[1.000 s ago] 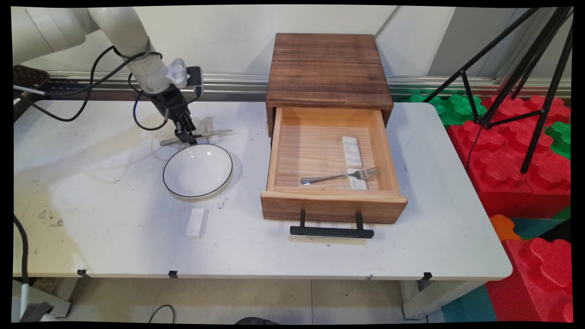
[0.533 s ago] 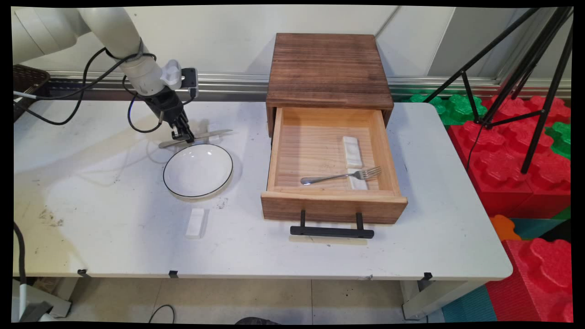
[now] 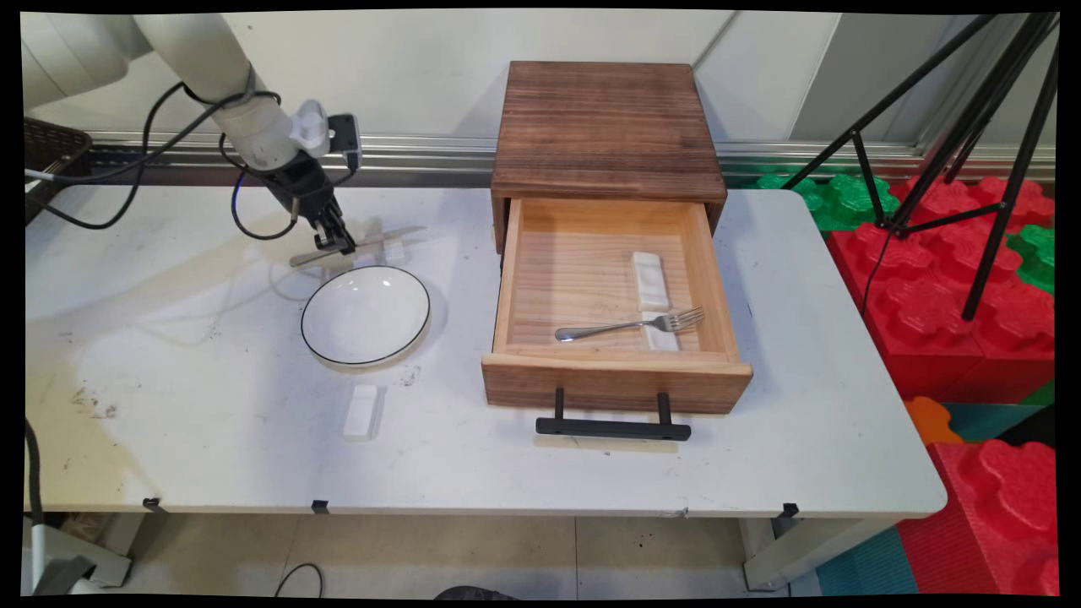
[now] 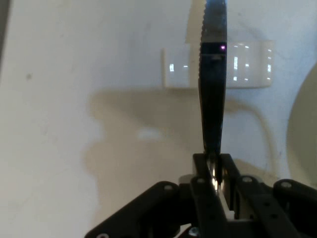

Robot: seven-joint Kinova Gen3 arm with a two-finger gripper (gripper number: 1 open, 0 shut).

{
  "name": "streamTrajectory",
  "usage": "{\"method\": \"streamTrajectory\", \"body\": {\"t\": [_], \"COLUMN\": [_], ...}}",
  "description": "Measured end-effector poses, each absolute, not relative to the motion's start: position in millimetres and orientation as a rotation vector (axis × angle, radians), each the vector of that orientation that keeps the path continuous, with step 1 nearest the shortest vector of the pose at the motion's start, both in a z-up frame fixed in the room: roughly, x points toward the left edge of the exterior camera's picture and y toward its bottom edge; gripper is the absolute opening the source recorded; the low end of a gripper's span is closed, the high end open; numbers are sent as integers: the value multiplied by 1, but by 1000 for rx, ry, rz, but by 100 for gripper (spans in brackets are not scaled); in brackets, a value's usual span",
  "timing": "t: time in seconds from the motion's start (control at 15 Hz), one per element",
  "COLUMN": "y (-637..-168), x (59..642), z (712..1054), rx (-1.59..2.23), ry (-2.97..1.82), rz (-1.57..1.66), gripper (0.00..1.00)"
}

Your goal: Place the picked object into the drawer

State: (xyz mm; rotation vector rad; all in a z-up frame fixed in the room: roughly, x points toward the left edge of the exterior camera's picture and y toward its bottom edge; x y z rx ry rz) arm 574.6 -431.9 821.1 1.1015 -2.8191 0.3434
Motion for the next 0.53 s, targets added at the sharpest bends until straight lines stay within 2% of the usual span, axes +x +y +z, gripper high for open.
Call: {"method": "streamTrajectory", "body": {"t": [0.53], "y": [-409], "x": [551], "z": [890], "rx": [1318], "ry": [-2659], "rz": [534], "gripper": [0]}}
